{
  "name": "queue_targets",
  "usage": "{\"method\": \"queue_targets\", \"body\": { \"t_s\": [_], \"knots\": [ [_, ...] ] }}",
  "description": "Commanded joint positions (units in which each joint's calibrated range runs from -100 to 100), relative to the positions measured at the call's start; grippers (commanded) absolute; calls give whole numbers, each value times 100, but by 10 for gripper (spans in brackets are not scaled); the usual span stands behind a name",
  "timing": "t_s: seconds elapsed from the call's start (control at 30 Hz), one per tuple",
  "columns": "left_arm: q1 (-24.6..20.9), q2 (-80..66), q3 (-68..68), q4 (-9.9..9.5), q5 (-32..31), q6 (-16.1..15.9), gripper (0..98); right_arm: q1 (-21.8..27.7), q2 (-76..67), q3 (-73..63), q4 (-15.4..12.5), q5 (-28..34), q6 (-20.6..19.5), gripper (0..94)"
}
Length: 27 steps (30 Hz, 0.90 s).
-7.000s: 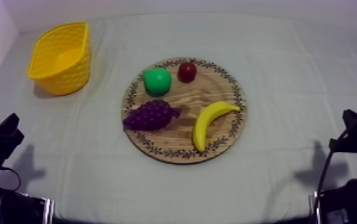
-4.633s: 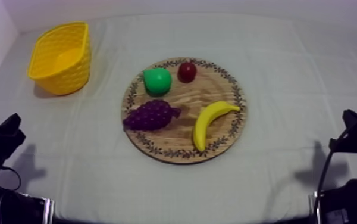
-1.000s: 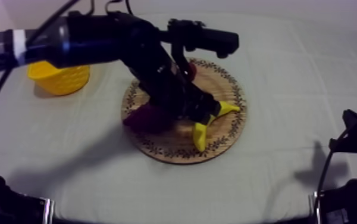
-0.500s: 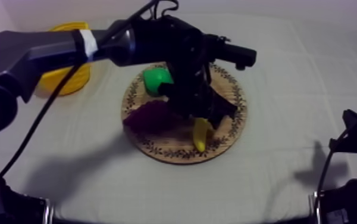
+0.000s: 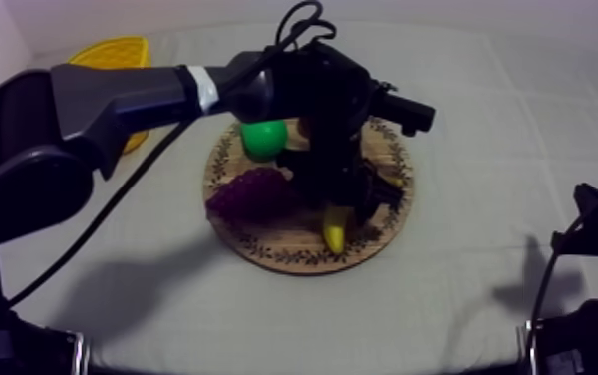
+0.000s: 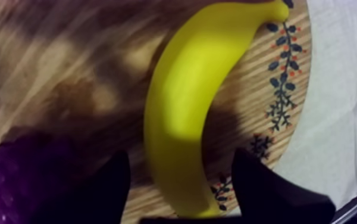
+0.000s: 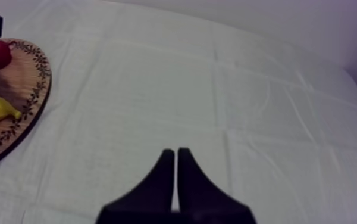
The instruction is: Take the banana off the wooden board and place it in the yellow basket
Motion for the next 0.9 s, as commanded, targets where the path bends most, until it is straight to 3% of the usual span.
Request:
{"method": "queue_targets", "body": {
  "t_s": [0.0, 0.5, 0.7, 0.87],
  "knots": [
    [6, 63, -92, -32, 78, 39, 570, 0, -2, -3, 1, 2, 0, 3],
    [61, 437, -781, -216, 686, 341, 296, 0, -2, -3, 1, 2, -1, 3],
    [78, 415, -868, -274, 830, 399, 260, 0, -2, -3, 1, 2, 0, 3],
    [35, 32, -927, -490, 1074, 431, 260, 0, -2, -3, 1, 2, 0, 3]
  ]
}}
